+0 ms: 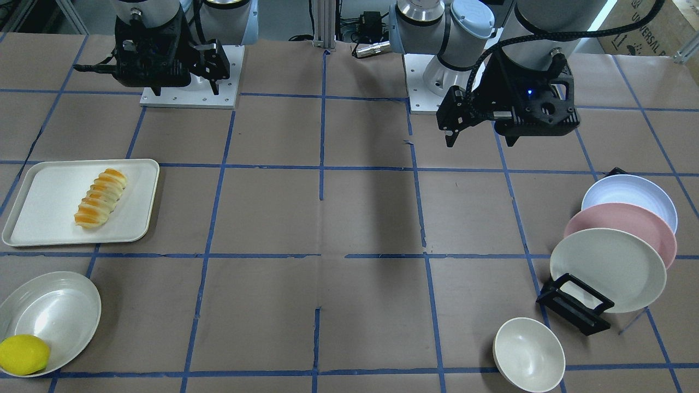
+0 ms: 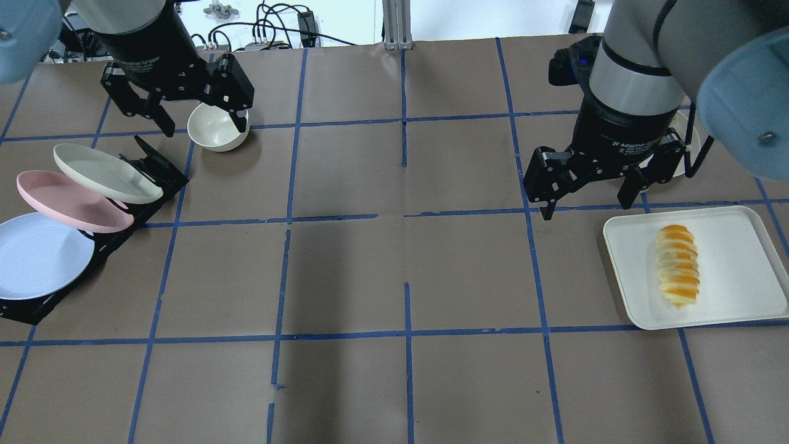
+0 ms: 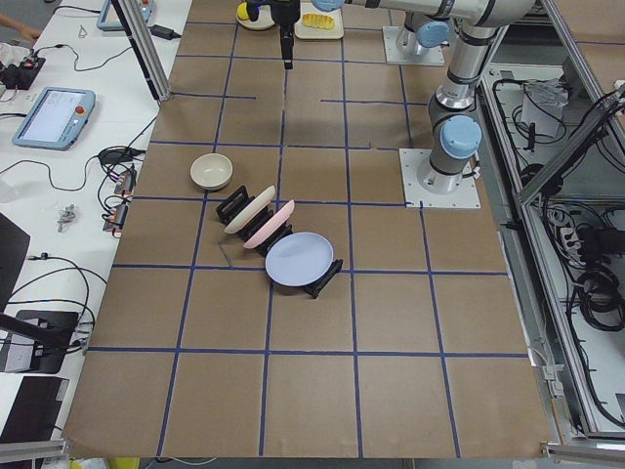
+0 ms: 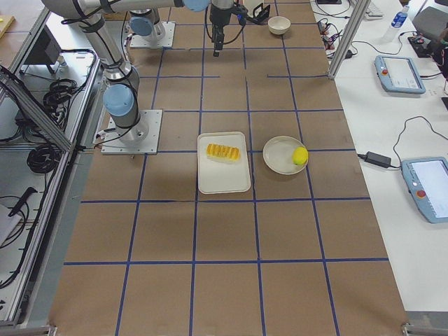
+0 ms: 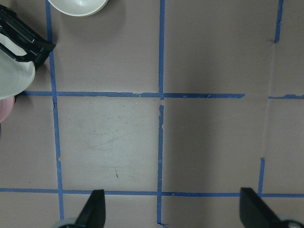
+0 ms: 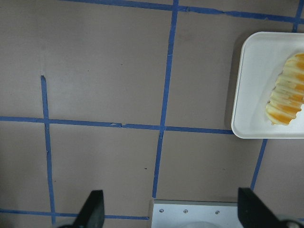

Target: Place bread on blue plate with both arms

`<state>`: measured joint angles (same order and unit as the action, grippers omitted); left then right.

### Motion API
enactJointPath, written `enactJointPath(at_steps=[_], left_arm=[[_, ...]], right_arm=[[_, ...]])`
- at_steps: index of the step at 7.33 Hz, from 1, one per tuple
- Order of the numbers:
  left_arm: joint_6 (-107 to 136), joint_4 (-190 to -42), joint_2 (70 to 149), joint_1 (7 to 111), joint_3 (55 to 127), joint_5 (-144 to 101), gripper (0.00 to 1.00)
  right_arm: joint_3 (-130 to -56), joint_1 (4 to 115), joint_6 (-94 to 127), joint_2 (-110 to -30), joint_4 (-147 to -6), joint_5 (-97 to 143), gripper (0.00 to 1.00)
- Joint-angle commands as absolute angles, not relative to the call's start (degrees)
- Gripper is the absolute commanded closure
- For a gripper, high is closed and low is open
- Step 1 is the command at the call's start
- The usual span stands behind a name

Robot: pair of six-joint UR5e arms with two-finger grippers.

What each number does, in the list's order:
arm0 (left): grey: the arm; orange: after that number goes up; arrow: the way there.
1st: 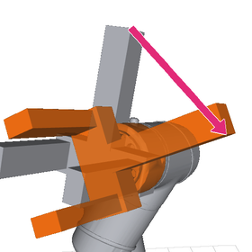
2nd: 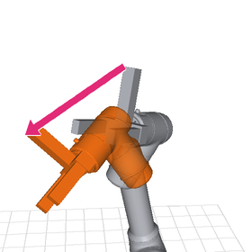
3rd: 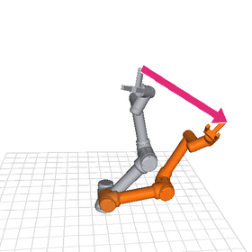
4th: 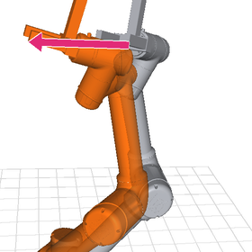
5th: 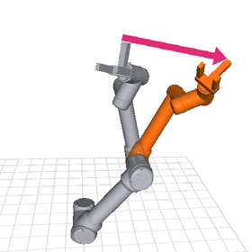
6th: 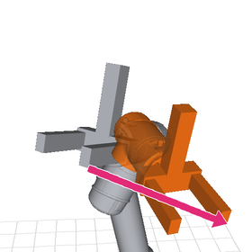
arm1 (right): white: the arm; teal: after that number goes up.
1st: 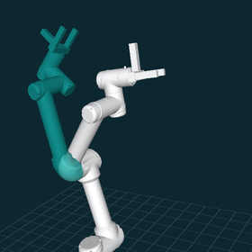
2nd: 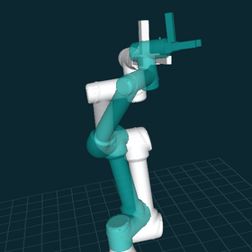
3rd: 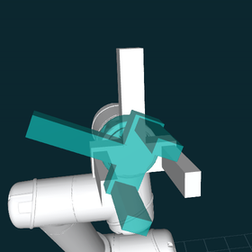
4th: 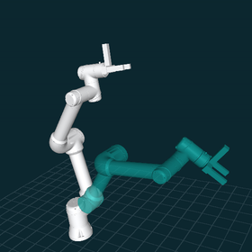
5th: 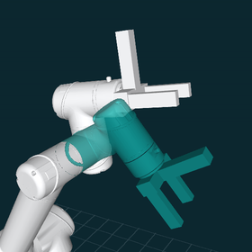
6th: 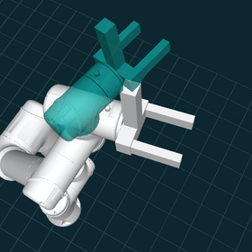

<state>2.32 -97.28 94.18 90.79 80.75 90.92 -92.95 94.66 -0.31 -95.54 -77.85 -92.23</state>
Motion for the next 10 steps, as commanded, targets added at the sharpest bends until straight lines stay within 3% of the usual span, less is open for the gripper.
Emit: enactJointPath(at_steps=[1,6,10], left_arm=[[1.24,-97.82,93.87,90.18,80.77,91.05,0.00],[-28.16,-99.76,91.50,66.93,81.04,90.70,0.00],[-53.20,-99.06,94.82,46.01,81.04,89.91,0.00]], right_arm=[[-92.99,94.66,-0.35,-95.54,-77.87,-92.20,0.00],[-94.92,94.66,-0.44,-96.33,-77.96,-92.20,0.00],[-94.92,94.48,-1.76,-96.24,-78.05,-92.20,0.00]])
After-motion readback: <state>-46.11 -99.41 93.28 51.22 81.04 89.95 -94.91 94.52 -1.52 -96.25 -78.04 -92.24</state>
